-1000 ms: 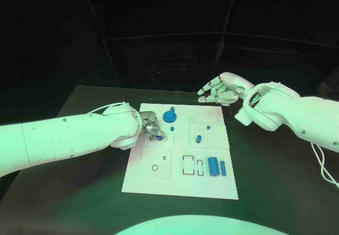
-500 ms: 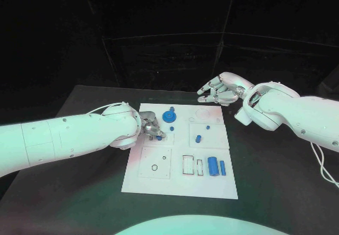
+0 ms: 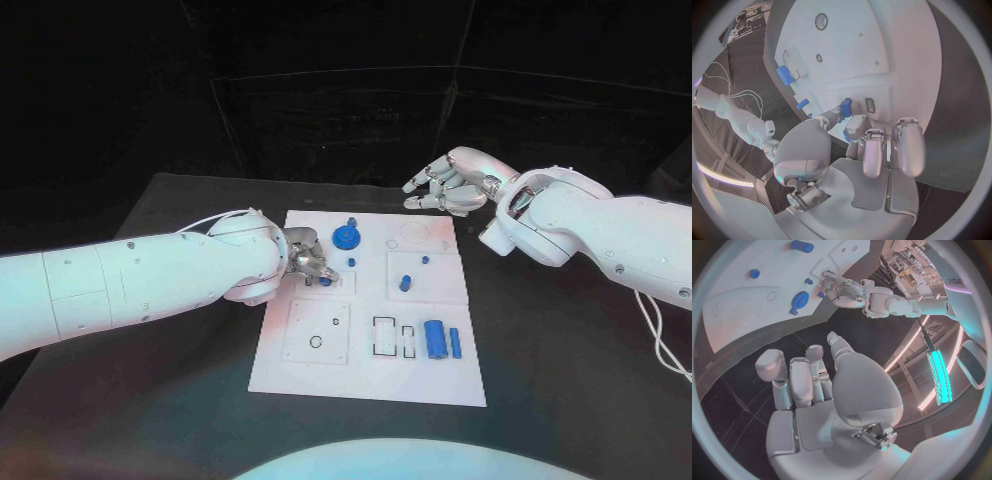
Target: Assemble the parts on the task board
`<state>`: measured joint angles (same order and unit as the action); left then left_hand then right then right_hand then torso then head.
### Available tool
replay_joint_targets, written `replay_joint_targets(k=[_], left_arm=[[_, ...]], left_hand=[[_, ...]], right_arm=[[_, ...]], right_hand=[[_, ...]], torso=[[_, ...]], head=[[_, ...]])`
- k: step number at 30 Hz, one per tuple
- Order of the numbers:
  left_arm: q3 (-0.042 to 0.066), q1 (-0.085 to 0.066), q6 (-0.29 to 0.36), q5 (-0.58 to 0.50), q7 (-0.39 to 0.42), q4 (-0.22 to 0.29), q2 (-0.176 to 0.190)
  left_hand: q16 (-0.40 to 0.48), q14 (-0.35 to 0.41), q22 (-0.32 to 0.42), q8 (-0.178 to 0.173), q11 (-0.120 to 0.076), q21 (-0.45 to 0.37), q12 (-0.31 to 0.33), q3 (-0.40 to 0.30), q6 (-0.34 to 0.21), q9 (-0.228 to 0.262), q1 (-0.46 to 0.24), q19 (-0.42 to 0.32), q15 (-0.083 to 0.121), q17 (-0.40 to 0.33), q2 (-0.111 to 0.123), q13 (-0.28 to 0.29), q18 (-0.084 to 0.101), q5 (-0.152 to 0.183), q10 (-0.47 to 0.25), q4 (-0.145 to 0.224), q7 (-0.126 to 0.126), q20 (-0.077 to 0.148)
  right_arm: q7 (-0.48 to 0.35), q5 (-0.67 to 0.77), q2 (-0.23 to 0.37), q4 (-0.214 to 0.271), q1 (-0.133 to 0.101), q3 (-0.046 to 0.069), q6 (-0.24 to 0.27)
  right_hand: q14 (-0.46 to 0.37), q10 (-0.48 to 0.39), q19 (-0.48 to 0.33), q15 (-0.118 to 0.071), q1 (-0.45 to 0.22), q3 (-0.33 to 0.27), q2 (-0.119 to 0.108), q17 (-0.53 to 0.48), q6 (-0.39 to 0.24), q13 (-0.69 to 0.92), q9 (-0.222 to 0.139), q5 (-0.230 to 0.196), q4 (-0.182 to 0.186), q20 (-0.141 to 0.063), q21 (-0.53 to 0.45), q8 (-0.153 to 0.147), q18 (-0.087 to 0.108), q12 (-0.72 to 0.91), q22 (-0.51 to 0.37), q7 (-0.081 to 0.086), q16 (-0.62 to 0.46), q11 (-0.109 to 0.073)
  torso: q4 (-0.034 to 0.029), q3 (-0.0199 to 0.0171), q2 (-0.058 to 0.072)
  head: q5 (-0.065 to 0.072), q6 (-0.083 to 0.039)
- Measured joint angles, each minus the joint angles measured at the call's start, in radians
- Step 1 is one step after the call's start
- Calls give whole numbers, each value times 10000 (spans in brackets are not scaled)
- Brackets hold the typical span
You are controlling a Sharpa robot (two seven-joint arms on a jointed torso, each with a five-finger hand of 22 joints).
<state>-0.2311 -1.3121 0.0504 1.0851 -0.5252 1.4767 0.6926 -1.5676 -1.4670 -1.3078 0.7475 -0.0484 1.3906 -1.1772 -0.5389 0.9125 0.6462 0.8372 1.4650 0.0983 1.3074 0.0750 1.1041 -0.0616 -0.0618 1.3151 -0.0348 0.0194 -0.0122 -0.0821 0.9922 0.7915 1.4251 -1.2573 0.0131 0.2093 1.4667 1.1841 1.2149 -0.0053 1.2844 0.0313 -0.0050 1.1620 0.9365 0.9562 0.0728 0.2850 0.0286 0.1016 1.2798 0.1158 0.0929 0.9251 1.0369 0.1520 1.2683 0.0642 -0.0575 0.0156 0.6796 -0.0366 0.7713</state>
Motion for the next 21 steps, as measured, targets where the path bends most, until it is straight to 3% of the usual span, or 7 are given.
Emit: replay_joint_targets(k=[5, 13, 15, 21], left_arm=[[-2, 2, 13, -14, 0, 0, 11], [-2, 2, 83, -73, 0, -17, 21], [-2, 3, 111, -101, 0, -26, 26], [-1, 3, 186, -199, 0, -33, 35]], left_hand=[[0, 0, 0, 23, 36, 0, 0, 153, 27, 11, -170, -9, 0, 0, 67, -1, -1, 24, 36, -148, 1, 9], [0, 0, 1, 87, 36, 0, -38, 1161, 26, 37, -720, -9, 0, 0, 245, -17, 0, 69, 35, -687, 1, 9], [0, 0, 1, 87, 36, 0, -38, 1513, 26, 47, -733, 20, 0, 0, 232, -31, -1, 69, 35, -829, 1, 38], [0, 37, 1, 125, -1, 0, -38, 2220, 26, 57, -756, 24, 36, 0, 209, -30, -1, 69, 71, -1085, 1, 42]], right_arm=[[1, 0, 5, -5, 0, 0, -12], [2, 1, 6, -16, 1, 0, -23], [3, 1, 6, -19, 1, 0, -25], [3, 1, 3, -26, 1, 0, -34]], right_hand=[[0, 0, 0, 0, 0, 0, 0, -17, 0, -18, -8, 0, 0, 0, -40, 0, 1, -54, -17, 0, 0, 0], [0, 1, -6, 0, 0, -44, 0, -45, 0, -36, -8, 0, 9, -6, -40, 0, 10, -54, -46, 0, -54, 0], [0, 1, -72, 0, 0, -96, 0, -71, 0, -70, -8, -57, 39, -1, -113, 0, 161, -110, -96, 0, -106, 1], [0, 1, -71, 0, 0, -103, 0, -96, 0, -79, -7, -144, 47, -1, -115, 0, 161, -115, -132, 0, -119, 0]], torso=[[0, 0, -2], [1, 0, -2], [2, 0, -2], [5, 0, -1]], head=[[-3, 4], [-4, -11], [-4, -11], [6, -2]])
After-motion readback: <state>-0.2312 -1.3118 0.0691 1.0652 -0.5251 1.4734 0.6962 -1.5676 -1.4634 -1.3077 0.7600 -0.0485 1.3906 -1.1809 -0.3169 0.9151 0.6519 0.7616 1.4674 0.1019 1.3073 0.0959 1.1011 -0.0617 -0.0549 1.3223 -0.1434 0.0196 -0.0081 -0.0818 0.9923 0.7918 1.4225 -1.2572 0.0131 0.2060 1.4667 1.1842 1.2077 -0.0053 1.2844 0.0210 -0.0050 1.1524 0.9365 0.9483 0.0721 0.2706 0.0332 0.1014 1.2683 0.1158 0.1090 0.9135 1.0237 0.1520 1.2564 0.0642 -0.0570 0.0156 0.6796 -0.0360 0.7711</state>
